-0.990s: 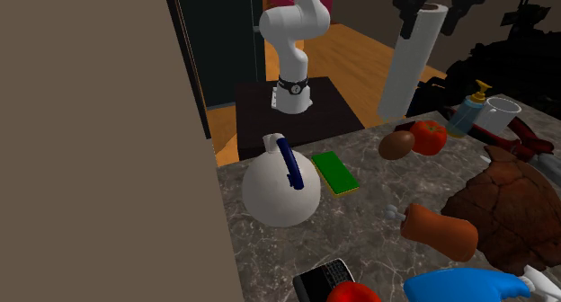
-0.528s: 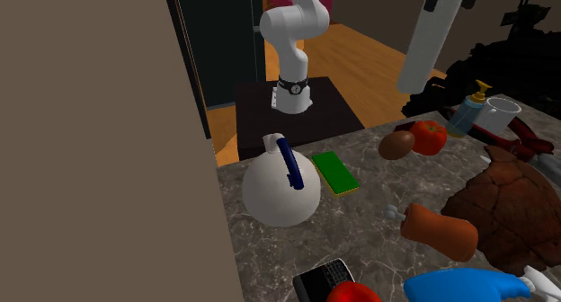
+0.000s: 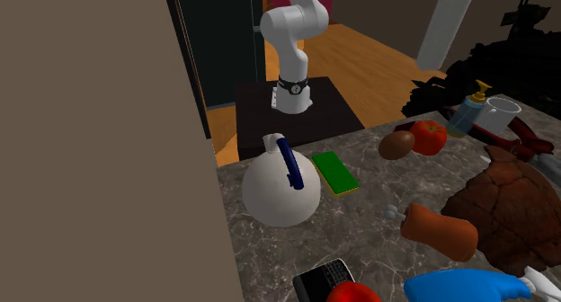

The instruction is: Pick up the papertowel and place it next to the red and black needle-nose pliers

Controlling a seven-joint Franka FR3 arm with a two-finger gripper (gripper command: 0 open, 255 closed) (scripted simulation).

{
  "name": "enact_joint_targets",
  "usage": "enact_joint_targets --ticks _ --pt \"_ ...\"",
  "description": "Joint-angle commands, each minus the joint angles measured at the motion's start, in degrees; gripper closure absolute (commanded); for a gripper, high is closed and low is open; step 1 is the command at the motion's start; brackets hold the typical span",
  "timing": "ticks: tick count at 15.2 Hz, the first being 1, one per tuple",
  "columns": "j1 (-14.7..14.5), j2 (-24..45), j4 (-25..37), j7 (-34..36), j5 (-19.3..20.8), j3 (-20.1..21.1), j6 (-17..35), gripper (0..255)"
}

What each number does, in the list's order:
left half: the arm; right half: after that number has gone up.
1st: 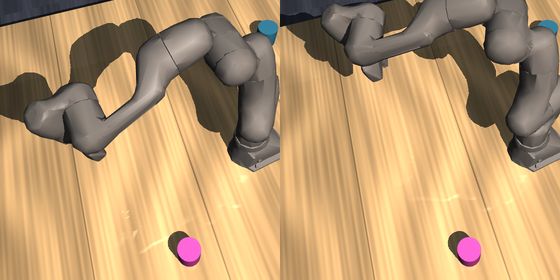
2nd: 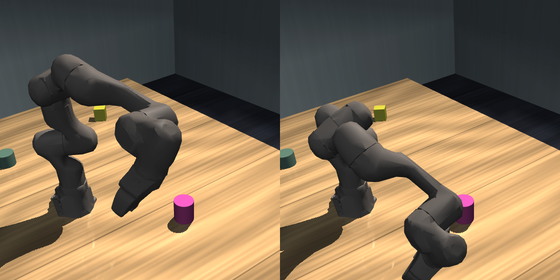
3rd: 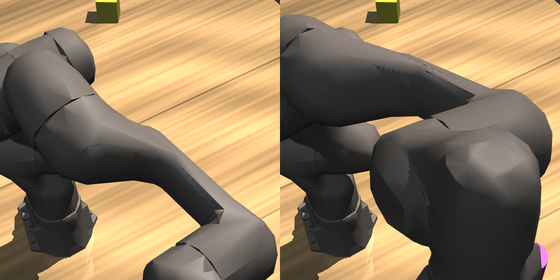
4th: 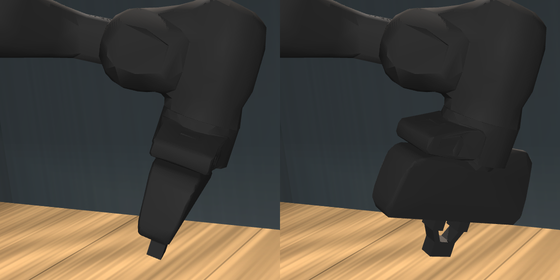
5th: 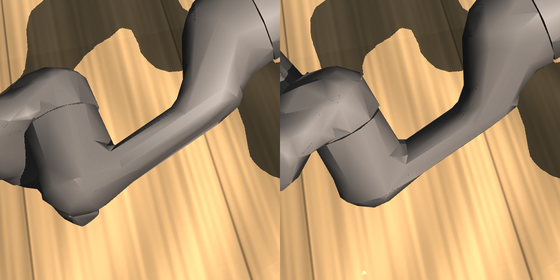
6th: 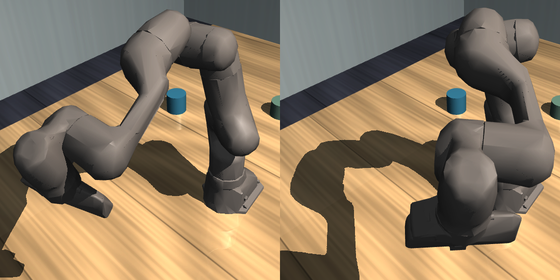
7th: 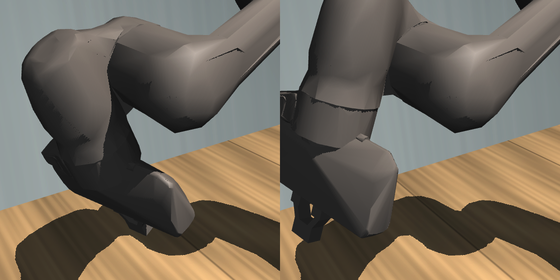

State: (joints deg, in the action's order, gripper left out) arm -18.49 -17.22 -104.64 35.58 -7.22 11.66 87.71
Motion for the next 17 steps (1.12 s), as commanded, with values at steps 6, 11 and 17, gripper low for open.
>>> enact_joint_targets --ticks 6,11,17 --pt "-3.14 0.81 4.86 9.76 -1.54 6.11 -3.01 255" --pt "-5.36 2.93 8.92 17.15 -1.96 10.93 -4.15 255" --pt "-5.53 1.09 2.41 16.32 -2.57 10.84 0.58 255"
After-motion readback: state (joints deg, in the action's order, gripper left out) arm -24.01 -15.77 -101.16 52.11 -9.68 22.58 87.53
